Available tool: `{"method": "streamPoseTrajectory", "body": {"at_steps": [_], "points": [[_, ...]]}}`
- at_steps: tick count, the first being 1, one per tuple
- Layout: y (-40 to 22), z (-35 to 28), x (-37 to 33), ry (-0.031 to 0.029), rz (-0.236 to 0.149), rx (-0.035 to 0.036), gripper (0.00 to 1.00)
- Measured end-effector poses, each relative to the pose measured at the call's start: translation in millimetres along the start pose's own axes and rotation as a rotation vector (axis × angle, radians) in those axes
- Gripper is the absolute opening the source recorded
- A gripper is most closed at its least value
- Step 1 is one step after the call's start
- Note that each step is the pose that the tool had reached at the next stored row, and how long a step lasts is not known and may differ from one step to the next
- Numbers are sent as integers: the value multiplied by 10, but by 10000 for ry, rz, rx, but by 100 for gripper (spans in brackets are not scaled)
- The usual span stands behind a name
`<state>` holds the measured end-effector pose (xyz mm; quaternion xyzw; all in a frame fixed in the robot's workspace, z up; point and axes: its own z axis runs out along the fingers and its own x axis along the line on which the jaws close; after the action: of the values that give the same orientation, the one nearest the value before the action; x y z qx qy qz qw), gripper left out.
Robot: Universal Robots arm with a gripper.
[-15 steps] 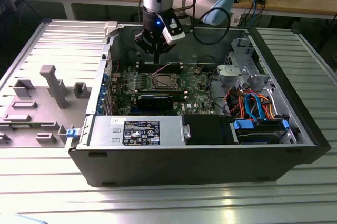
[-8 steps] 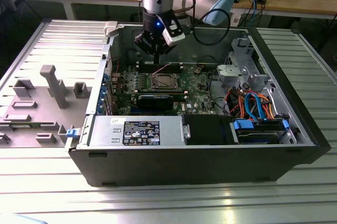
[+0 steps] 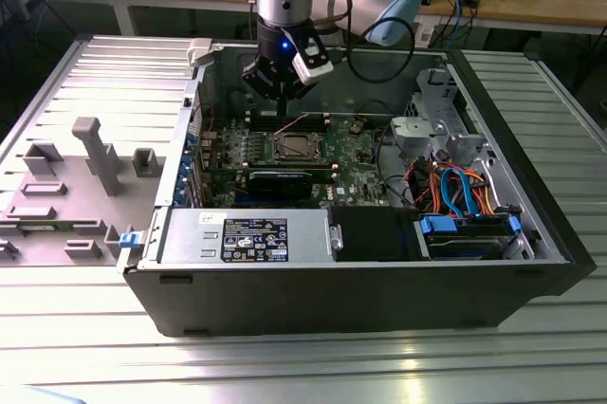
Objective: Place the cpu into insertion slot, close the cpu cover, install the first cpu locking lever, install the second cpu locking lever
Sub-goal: 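Install the first cpu locking lever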
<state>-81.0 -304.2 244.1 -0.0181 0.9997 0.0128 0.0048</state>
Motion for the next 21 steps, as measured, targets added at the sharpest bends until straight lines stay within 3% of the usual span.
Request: {"method": "streamPoseTrajectory", "body": {"at_steps": [21], "points": [[-3, 121, 1, 1, 0, 1, 11]]}}
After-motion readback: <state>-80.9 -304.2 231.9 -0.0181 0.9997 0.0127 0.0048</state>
